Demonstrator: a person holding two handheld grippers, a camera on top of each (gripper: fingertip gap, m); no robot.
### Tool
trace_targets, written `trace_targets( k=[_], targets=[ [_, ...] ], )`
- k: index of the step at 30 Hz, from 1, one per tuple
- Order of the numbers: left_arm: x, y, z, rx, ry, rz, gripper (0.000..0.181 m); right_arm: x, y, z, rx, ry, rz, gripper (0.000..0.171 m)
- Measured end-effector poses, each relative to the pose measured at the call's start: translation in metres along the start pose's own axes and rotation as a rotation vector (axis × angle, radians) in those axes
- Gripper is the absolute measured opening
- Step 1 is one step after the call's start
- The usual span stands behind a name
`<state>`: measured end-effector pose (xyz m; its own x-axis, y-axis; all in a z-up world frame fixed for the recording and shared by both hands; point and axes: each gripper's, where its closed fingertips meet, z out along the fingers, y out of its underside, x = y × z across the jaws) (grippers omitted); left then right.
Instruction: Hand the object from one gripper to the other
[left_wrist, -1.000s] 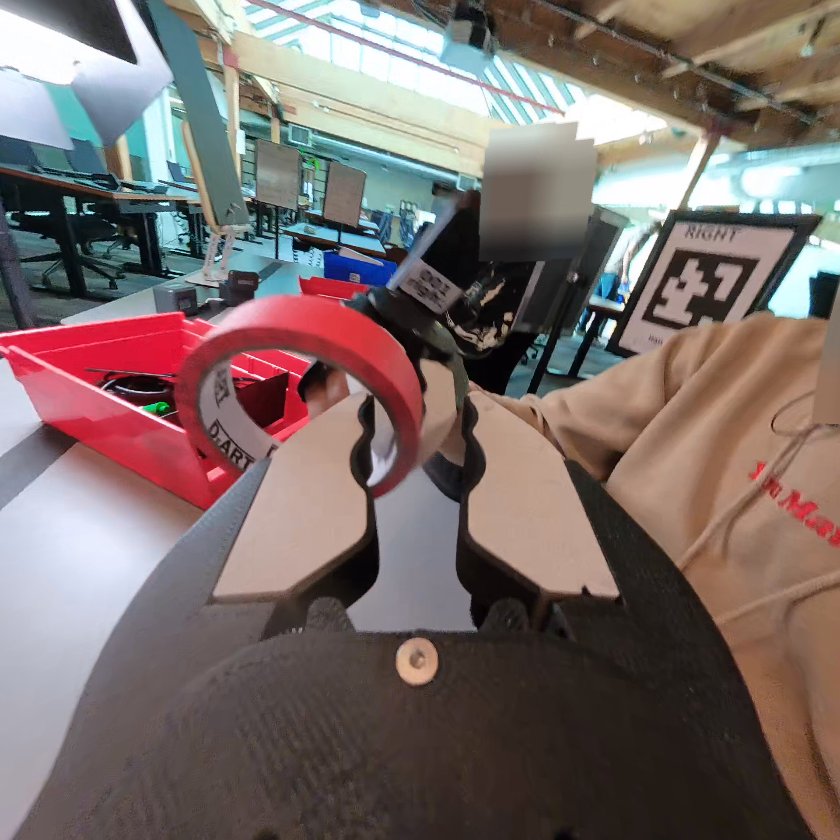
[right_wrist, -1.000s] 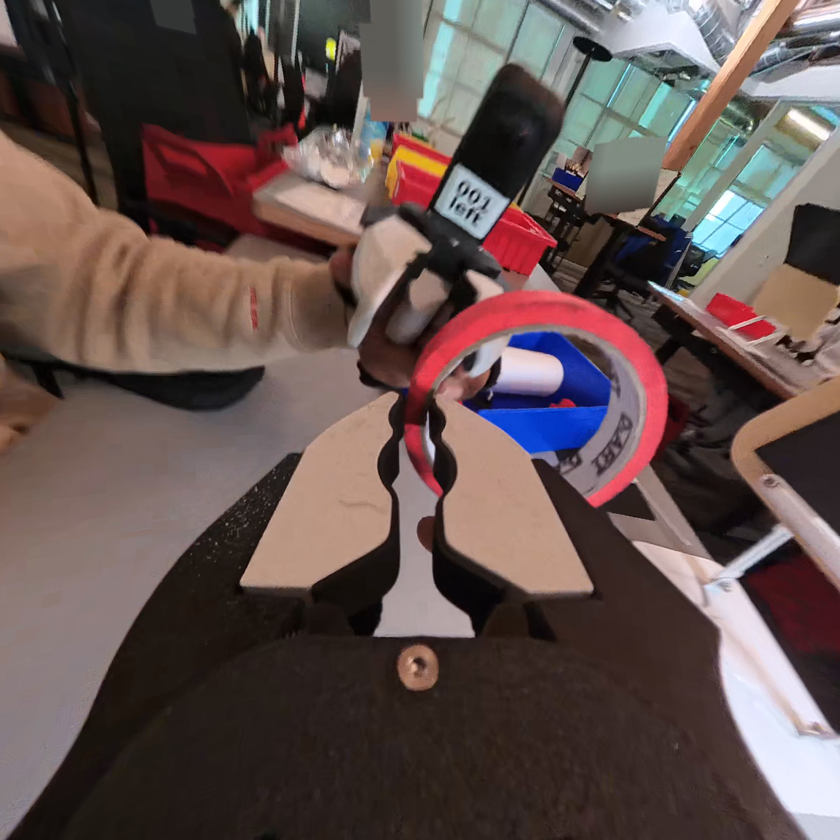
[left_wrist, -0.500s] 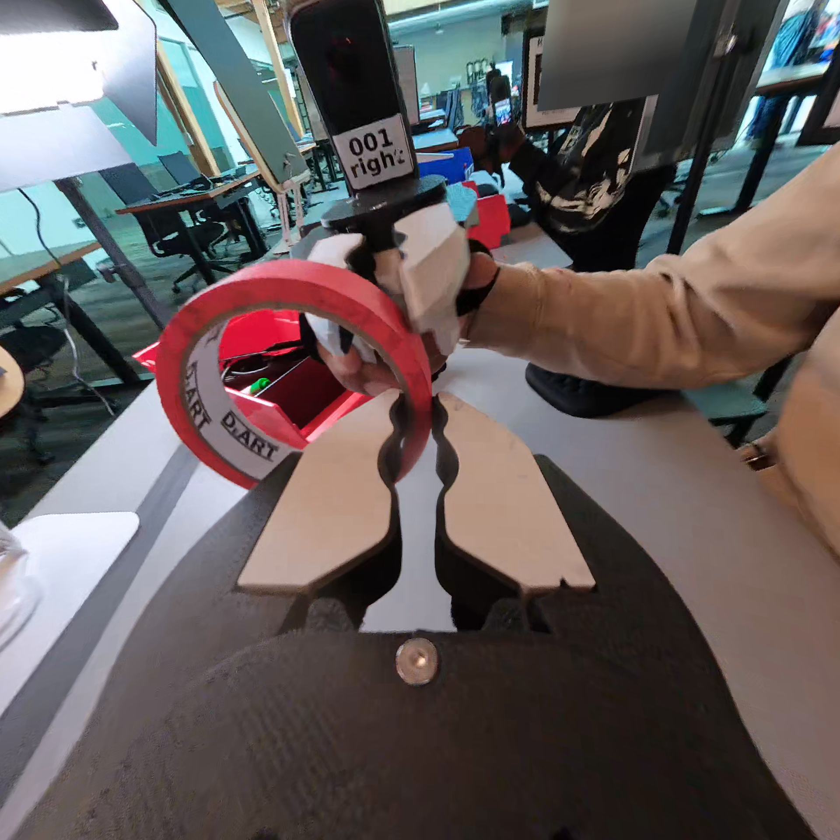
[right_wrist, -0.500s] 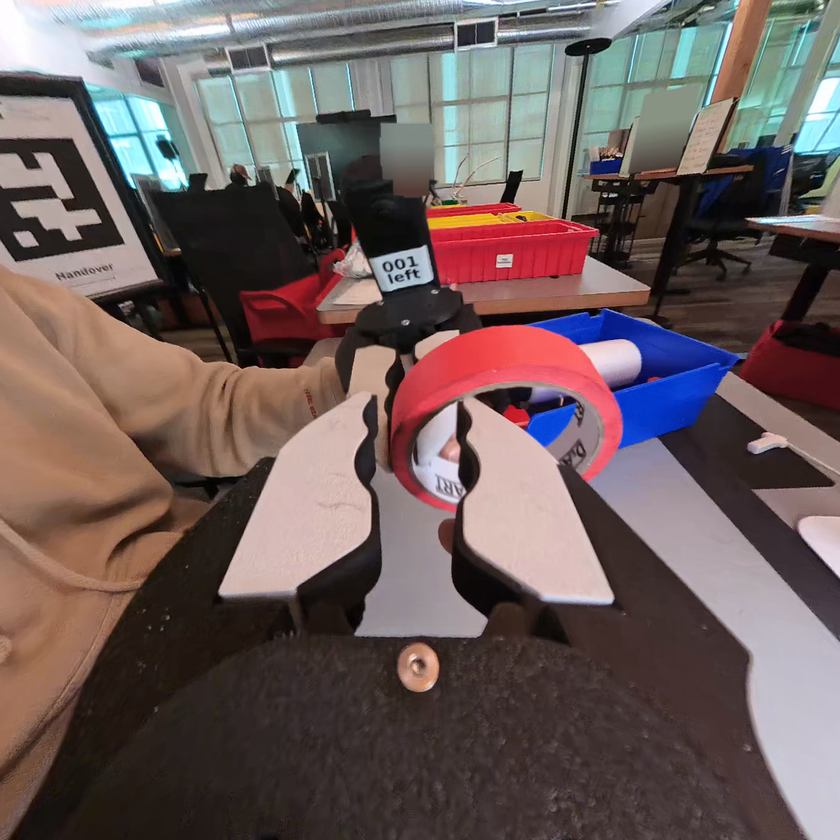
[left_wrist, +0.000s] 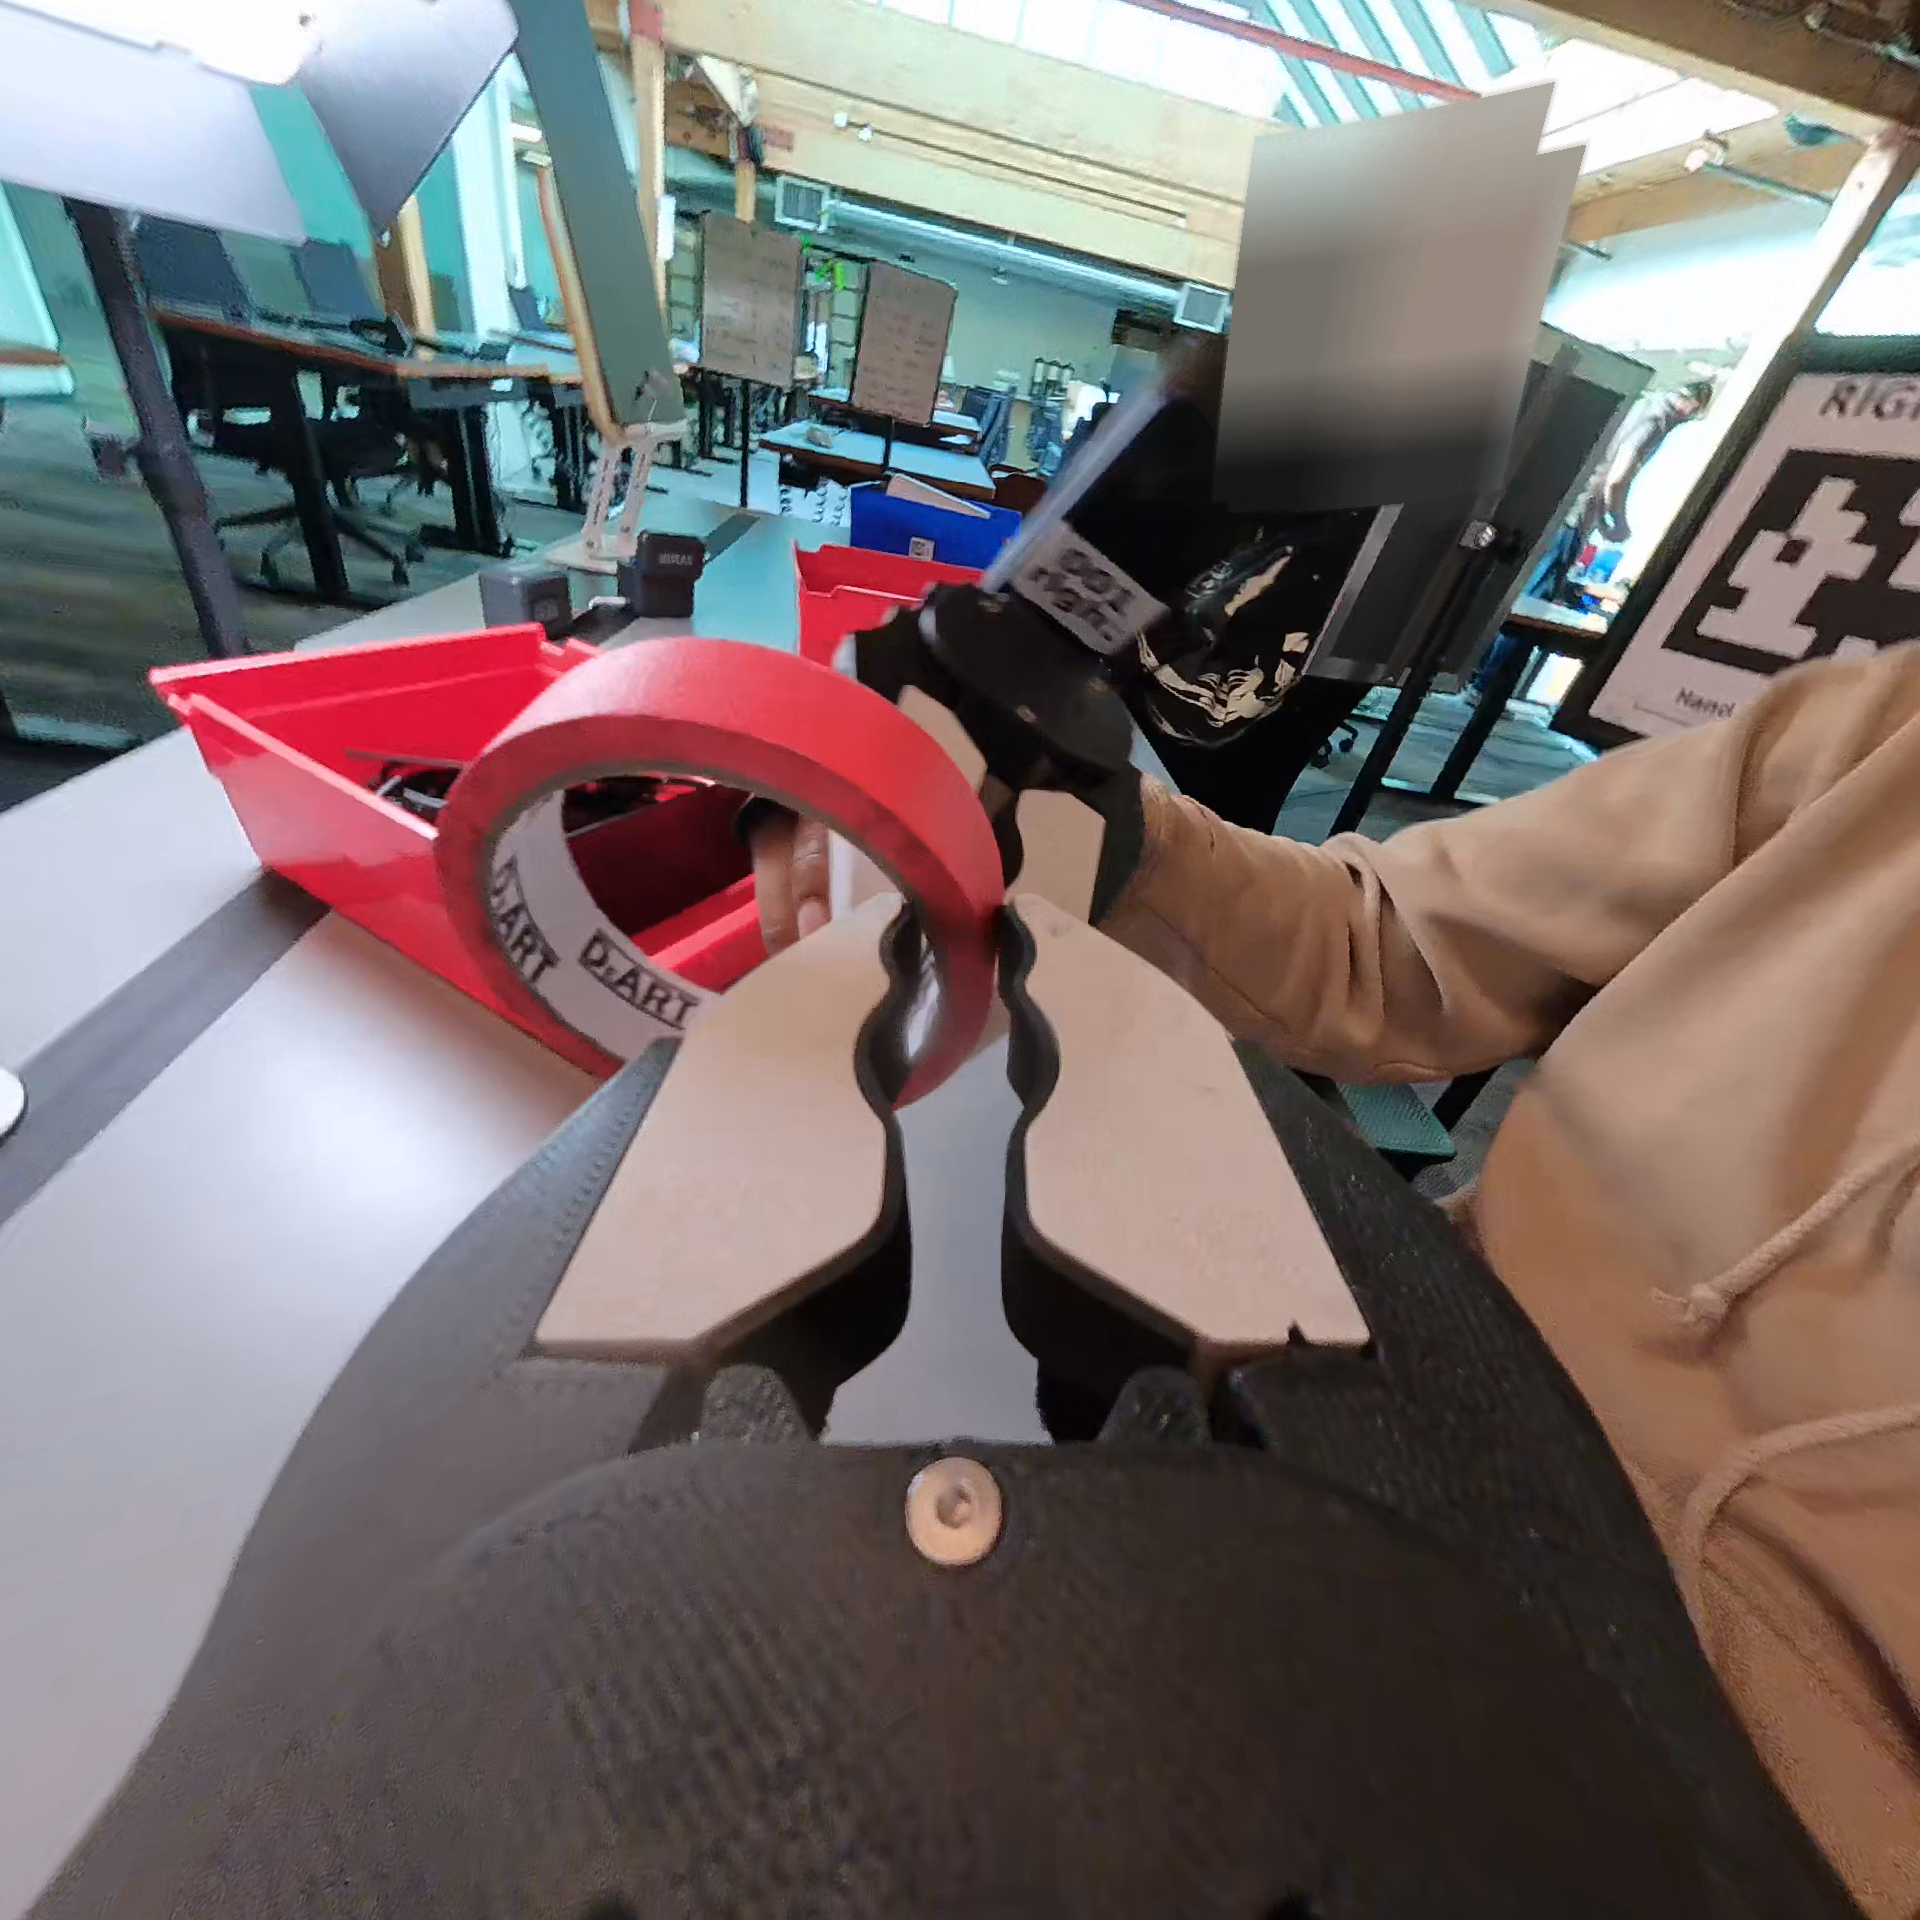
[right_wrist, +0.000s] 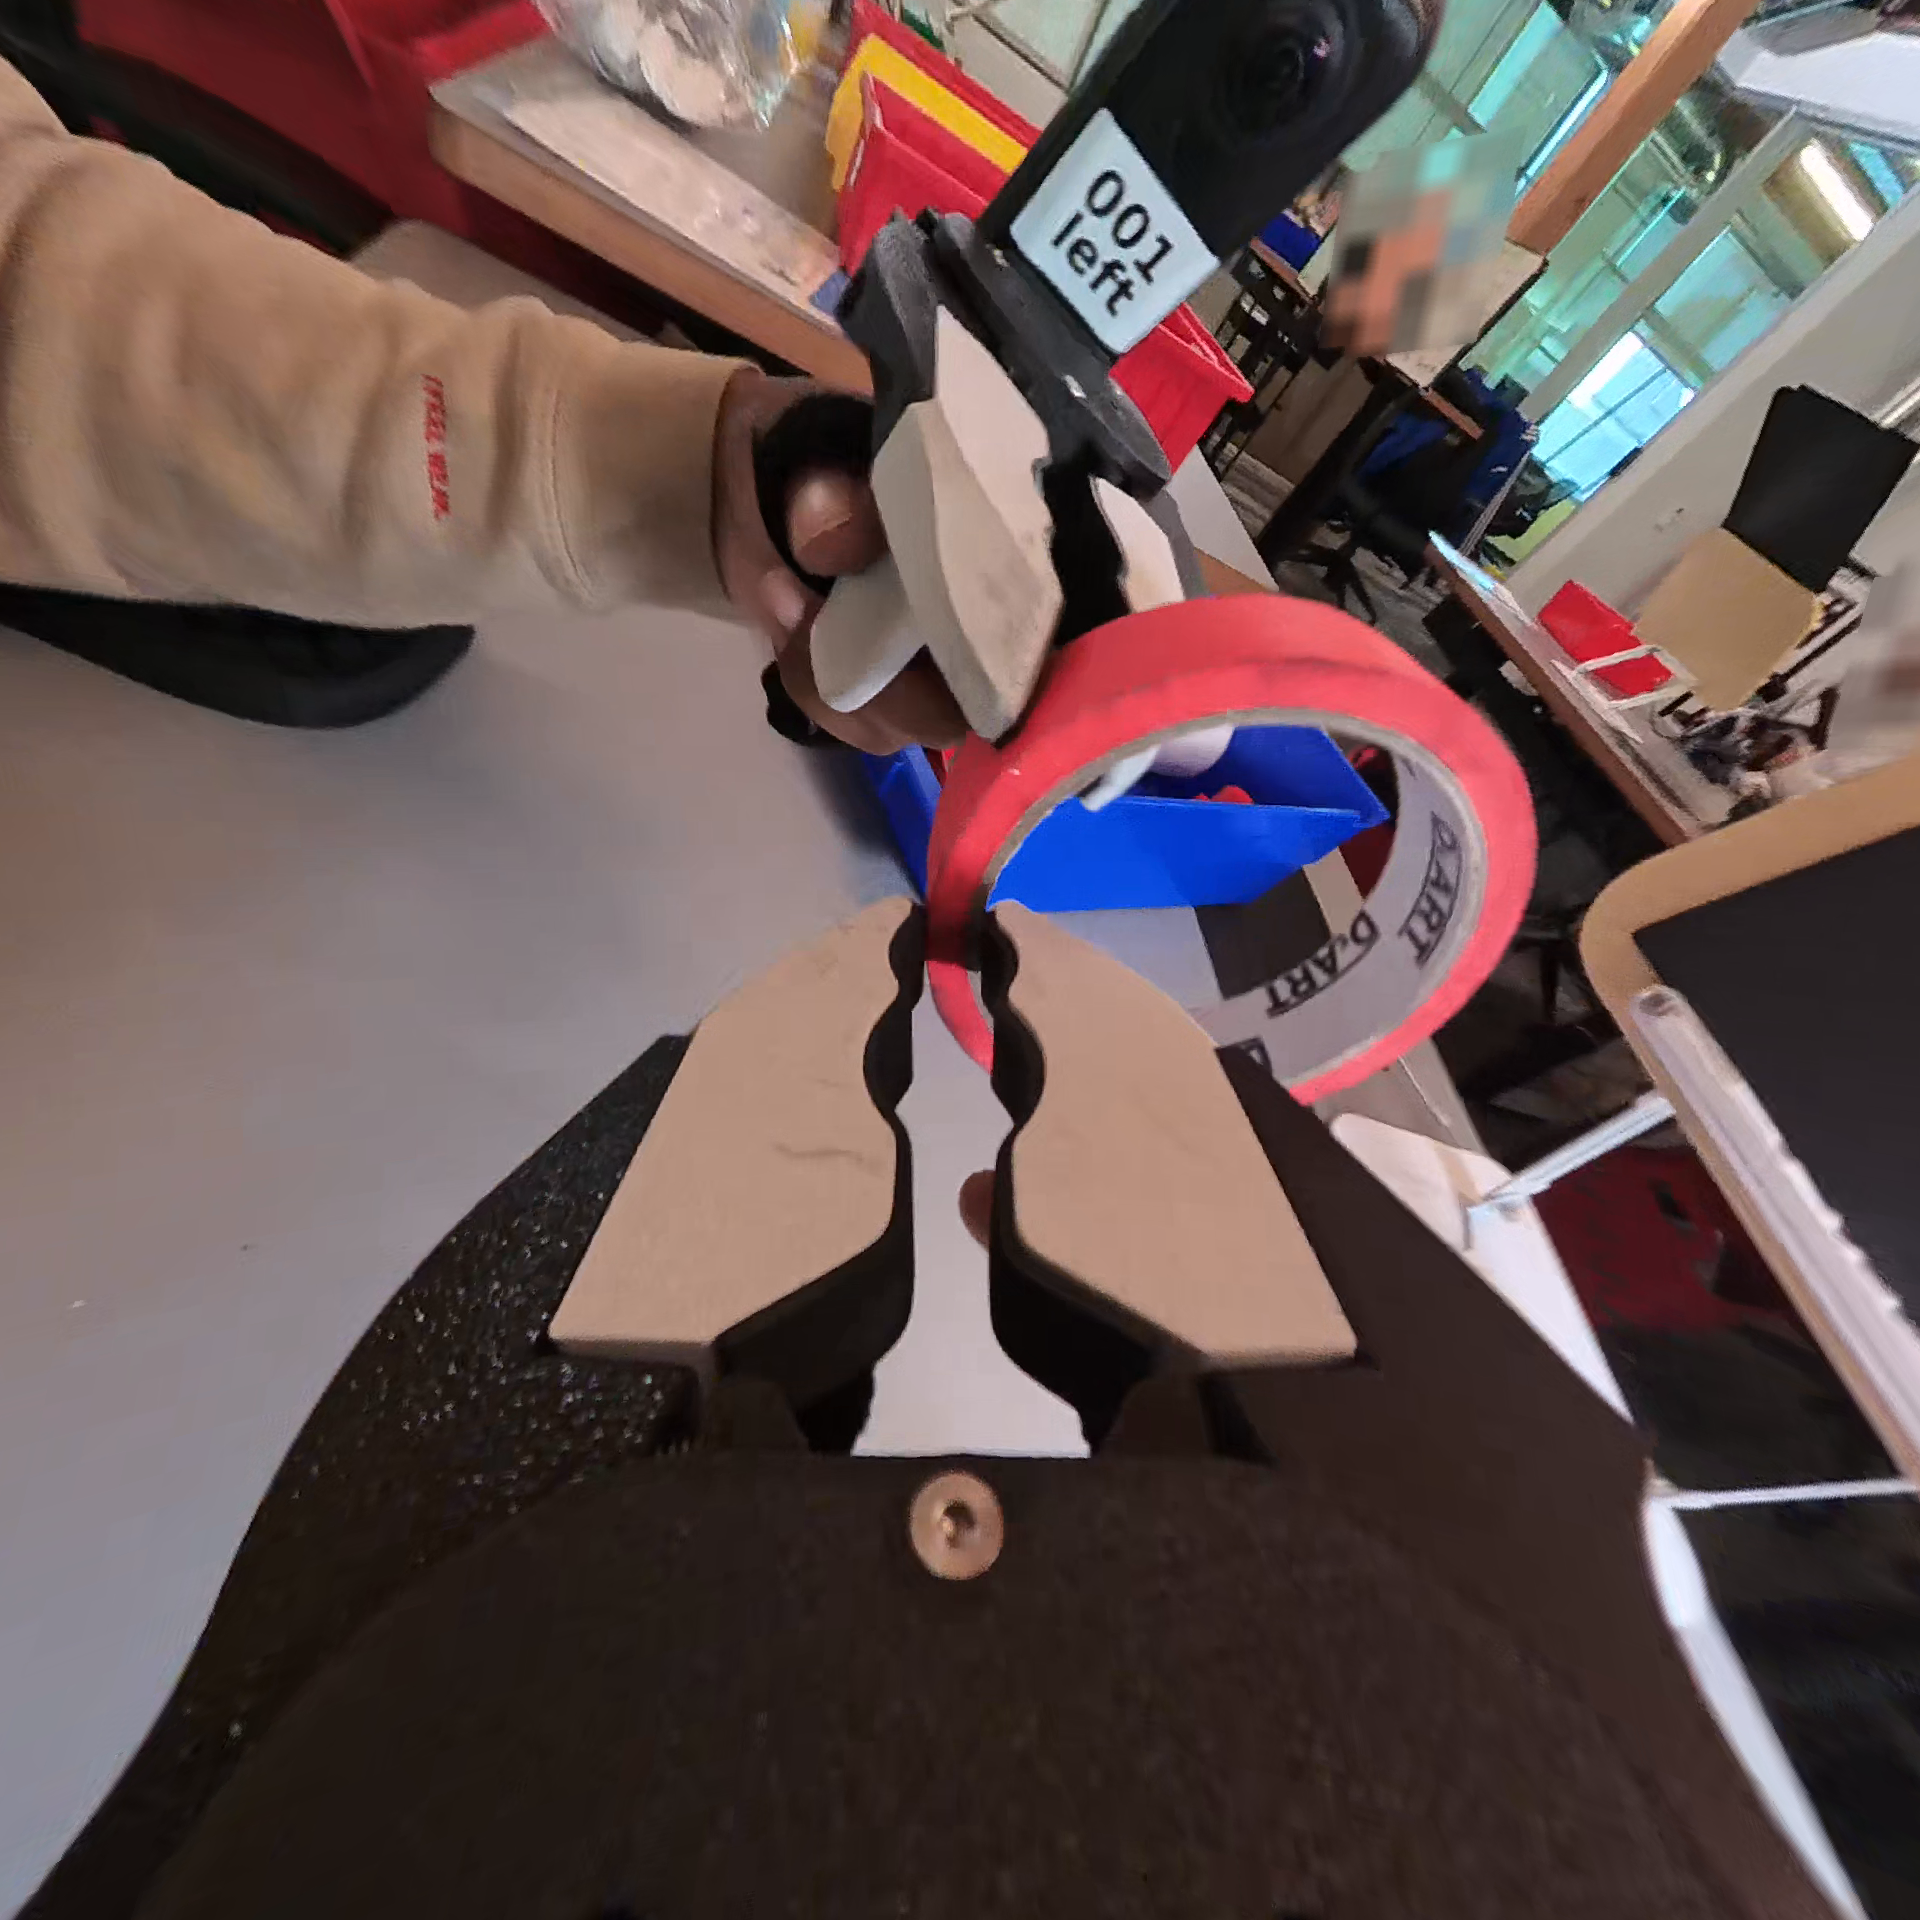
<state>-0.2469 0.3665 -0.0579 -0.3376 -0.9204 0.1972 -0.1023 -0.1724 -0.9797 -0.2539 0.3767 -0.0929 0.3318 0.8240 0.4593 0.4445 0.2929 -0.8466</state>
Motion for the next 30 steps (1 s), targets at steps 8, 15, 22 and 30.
trace_targets(
  k=[8, 15, 22, 30],
  targets=[
    [0.007, 0.031, 0.019, -0.181, -0.050, 0.313, 0.010, 0.012, -0.031, -0.025, 0.271, -0.204, 0.527, 0.032],
    [0.016, 0.008, 0.004, -0.033, 0.081, 0.067, 0.031, -0.007, -0.021, -0.015, 0.173, -0.169, 0.255, 0.010],
    [-0.002, 0.002, -0.001, 0.000, 0.024, -0.090, 0.014, -0.008, 0.011, 0.005, -0.072, -0.042, -0.037, 0.010],
    [0.009, 0.027, 0.013, -0.145, -0.006, 0.245, 0.010, 0.009, -0.036, -0.036, 0.300, -0.213, 0.476, 0.035]
  ],
)
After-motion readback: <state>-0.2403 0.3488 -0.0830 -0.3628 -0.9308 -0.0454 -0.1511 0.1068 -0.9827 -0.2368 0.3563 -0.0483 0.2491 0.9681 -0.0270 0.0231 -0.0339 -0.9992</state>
